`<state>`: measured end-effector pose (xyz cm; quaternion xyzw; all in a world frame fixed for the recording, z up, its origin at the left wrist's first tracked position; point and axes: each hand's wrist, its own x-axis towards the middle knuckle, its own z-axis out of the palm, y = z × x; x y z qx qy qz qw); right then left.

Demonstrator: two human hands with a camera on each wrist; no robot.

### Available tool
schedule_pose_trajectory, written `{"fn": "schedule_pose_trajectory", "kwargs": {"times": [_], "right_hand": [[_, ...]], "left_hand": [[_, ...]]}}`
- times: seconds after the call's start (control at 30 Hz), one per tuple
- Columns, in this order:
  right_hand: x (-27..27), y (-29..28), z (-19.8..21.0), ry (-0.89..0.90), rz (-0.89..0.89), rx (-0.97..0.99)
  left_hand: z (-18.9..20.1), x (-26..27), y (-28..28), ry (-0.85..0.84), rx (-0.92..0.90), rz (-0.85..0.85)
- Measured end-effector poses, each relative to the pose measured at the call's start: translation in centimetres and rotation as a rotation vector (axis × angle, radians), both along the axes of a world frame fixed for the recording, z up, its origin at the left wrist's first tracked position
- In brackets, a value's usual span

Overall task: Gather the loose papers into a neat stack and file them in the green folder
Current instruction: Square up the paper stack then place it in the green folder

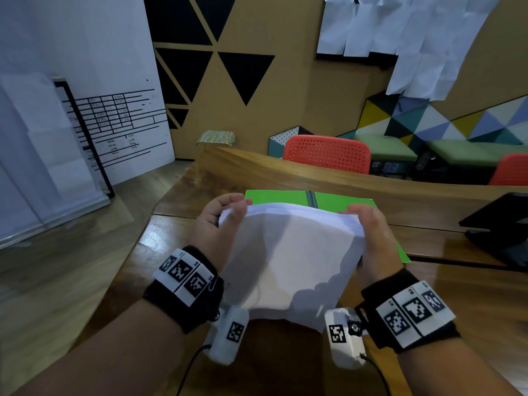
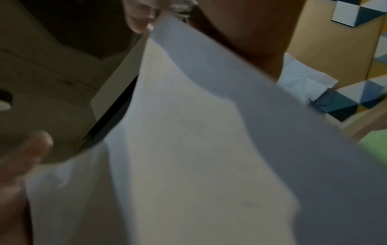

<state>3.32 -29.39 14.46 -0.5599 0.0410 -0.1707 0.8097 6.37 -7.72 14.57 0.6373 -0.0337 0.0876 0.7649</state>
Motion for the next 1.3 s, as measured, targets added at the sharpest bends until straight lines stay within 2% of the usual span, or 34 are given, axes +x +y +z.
{"fn": "schedule_pose_trajectory", "kwargs": {"times": [0.07, 0.13, 0.23, 0.37, 0.5, 0.67, 0.83, 1.0, 1.07, 1.1, 1.13, 1.2, 1.27, 1.3], "right_hand": [[-0.6, 0.0, -0.8, -0.022, 0.078, -0.065], [-0.9, 0.6, -1.9, 0.019, 0.047, -0.155], [-0.5, 1.6, -2.2, 0.061, -0.2, -0.259], [-0.9, 1.7, -1.5, -0.016, -0.348, -0.275], [-1.6, 1.5, -2.0, 0.052, -0.279, -0.38], [-2.3, 1.2, -2.4, 0.035, -0.256, -0.348], [-2.3, 0.9, -2.8, 0.046, -0.254, -0.399], [-2.2, 0.7, -1.8, 0.089, -0.153, -0.275], [-2.2, 0.3, -1.0, 0.125, -0.166, -0.248], [-2.2, 0.0, -0.6, 0.154, -0.214, -0.316], [-2.1, -0.5, -0.1, 0.19, -0.286, -0.467], [-2.2, -0.9, 1.3, 0.193, -0.371, -0.907], [-2.4, -0.2, 2.9, 0.102, -0.297, -1.264], [-2.4, 0.3, 3.6, 0.043, -0.215, -1.359]], "left_hand": [[-1.1, -0.1, 0.3, 0.018, 0.095, -0.04], [-1.5, -0.8, -0.3, 0.082, 0.083, -0.005], [-0.9, -2.3, -1.7, 0.17, 0.05, 0.079], [-0.7, -2.9, -2.4, 0.016, 0.037, 0.163], [-1.2, -2.9, -2.6, 0.048, 0.04, 0.145], [-1.2, -2.9, -2.3, 0.091, 0.019, 0.128], [-1.8, -2.7, -2.1, 0.09, 0.122, 0.097], [-3.2, -2.3, -1.6, 0.303, 0.176, 0.023], [-3.1, -2.4, -1.6, 0.317, 0.174, 0.021], [-2.8, -2.3, -1.7, 0.295, 0.192, 0.028], [-2.4, -2.2, -1.7, 0.25, 0.229, 0.035], [-1.2, -1.9, -1.7, 0.128, 0.351, 0.015], [-0.1, -1.6, -1.6, -0.02, 0.512, -0.051], [0.3, -1.6, -1.5, -0.096, 0.586, -0.087]]}}
